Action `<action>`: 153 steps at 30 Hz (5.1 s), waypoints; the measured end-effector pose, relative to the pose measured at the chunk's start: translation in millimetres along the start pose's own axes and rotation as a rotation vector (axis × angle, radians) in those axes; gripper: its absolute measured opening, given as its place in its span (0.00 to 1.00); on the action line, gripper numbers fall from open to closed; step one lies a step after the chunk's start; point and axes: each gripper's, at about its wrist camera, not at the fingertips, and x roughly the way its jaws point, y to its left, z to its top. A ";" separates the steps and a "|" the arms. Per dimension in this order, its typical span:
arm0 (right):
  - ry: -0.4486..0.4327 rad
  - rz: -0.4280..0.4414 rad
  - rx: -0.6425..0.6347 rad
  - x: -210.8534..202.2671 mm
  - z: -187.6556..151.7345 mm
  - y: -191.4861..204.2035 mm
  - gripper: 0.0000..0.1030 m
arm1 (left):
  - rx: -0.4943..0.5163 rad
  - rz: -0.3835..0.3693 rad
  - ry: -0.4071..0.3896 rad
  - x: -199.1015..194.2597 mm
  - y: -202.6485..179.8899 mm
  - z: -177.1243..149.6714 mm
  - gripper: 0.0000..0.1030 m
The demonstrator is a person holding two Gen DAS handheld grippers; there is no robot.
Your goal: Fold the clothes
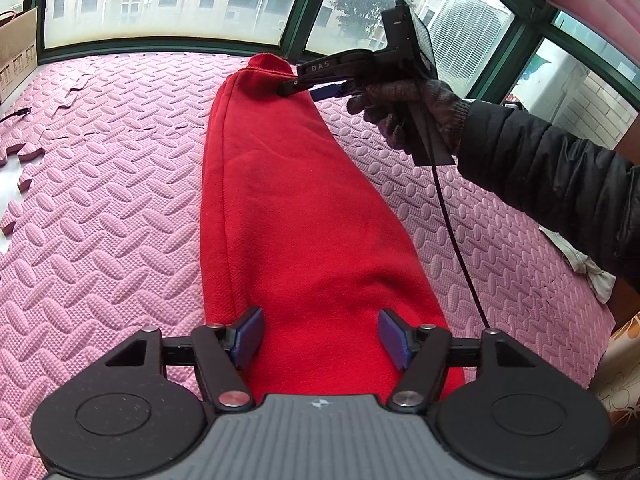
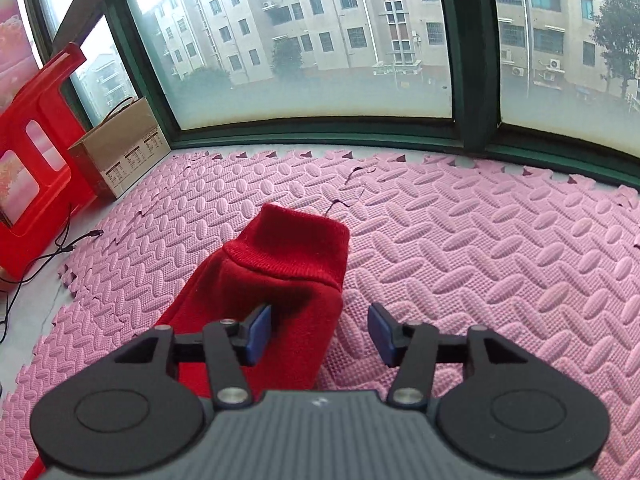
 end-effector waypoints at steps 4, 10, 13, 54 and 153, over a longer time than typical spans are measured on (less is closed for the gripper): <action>-0.010 0.053 0.020 8.9 -3.1 -2.2 0.55 | -0.011 -0.004 0.003 0.1 0.9 0.5 0.66; -0.004 0.117 0.028 11.4 -2.7 0.0 0.39 | -0.021 -0.007 0.004 0.6 1.0 0.7 0.67; -0.011 0.130 0.050 12.3 -3.4 -1.0 0.40 | -0.021 -0.007 0.004 1.2 -0.5 0.5 0.69; -0.178 0.304 -0.051 -131.2 -18.4 90.4 0.14 | -0.086 0.087 -0.043 -51.5 -4.1 -19.7 0.77; 0.121 0.054 -0.510 -112.0 -116.5 228.0 0.38 | 0.147 0.004 -0.139 -37.6 -61.8 -67.2 0.76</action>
